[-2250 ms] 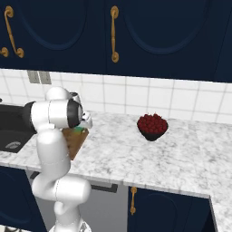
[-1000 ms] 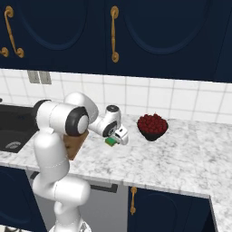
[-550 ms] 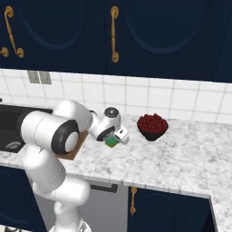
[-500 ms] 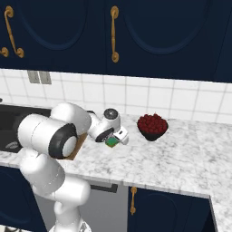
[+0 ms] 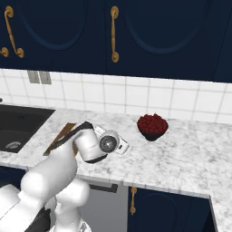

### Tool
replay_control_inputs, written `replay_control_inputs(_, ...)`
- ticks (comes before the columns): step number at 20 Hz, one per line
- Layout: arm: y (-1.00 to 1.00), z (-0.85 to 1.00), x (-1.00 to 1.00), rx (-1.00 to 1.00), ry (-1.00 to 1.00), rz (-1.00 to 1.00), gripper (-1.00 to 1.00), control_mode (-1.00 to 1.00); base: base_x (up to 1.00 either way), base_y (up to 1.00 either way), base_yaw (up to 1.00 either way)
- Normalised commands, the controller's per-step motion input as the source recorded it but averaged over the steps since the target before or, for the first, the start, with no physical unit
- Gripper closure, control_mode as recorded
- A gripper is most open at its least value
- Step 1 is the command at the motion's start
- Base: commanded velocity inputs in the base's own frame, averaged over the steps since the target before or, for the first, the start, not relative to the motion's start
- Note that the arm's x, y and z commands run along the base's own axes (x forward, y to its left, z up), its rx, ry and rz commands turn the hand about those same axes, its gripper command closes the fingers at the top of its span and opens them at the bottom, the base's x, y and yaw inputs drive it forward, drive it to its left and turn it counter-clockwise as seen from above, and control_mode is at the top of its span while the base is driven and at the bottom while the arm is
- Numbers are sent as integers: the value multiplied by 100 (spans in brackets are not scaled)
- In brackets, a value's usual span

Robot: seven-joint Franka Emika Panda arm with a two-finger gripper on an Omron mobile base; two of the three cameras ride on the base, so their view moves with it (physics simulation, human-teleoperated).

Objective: Pick up the sponge from the counter and clean the cutting board by briefly scrubbing or pressing down on the cutting board. Once finished, release the sponge.

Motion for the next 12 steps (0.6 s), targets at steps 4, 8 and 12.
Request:
replay_control_inputs(4,0,44,-100,2,-43,12,-100,-100,0,0,0)
replay_control_inputs(8,0,31,-100,3,-47,12,-100,-100,0,0,0)
replay_control_inputs(12,0,3,-100,1,-41,13,-100,-100,0,0,0)
